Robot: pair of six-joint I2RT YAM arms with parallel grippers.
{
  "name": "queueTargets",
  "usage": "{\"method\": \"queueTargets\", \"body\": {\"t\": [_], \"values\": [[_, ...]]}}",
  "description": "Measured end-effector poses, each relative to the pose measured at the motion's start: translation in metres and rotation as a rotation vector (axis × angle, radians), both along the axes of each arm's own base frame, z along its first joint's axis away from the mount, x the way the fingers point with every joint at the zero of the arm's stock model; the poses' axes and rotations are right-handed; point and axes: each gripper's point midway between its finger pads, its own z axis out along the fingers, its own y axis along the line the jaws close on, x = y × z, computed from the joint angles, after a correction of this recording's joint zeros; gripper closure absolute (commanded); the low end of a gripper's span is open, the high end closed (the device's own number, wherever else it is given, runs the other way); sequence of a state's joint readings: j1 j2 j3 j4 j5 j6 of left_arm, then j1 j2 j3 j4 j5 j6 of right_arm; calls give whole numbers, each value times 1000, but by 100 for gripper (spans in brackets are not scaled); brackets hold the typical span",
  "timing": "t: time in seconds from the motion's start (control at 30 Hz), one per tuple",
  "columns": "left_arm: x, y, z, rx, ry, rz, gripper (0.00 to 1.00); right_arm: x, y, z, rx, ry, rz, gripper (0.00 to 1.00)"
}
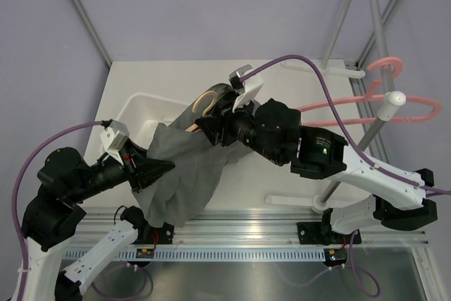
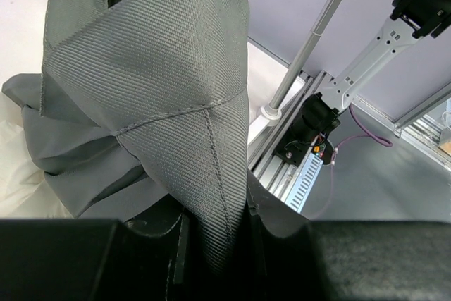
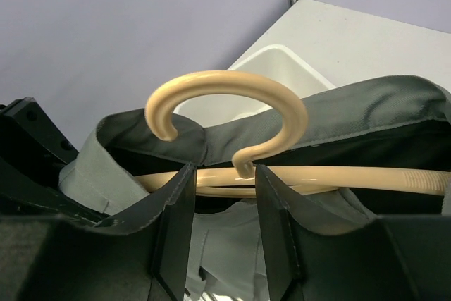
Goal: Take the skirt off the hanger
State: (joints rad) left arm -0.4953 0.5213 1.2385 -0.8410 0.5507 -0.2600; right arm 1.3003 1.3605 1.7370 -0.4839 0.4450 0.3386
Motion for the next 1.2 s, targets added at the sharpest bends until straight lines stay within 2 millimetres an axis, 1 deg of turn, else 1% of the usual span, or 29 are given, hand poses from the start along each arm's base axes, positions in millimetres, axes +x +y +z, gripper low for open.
{"method": "queueTargets", "body": {"t": [0.13,0.3,0.57,0.67,0.8,0.9,0.97,1.07,1.2], "values": [[-3,0,0,0,0,-11,100,2,-8,-6,-13,2,-14,52],[-7,-1,0,-2,3,-30,100,0,-17,-3,-6,-3,-17,51],[-11,-3,1,-7,6,-54,100,0,-19,-2,-5,-8,-15,46],[-12,-1,4,-9,-1,-47,100,1,-24,-8,-15,-1,-28,45],[-15,2,12,-14,-20,-38,100,3,-42,-10,-26,8,-75,44],[-19,4,17,-22,-37,-39,100,3,-59,-6,-23,3,-103,43],[-22,5,19,-27,-46,-41,100,0,-68,-2,-13,-3,-99,42],[-24,6,20,-30,-51,-47,100,-6,-76,5,14,-17,-73,39],[-26,5,20,-31,-49,-57,100,-11,-82,12,37,-31,-50,37]]}}
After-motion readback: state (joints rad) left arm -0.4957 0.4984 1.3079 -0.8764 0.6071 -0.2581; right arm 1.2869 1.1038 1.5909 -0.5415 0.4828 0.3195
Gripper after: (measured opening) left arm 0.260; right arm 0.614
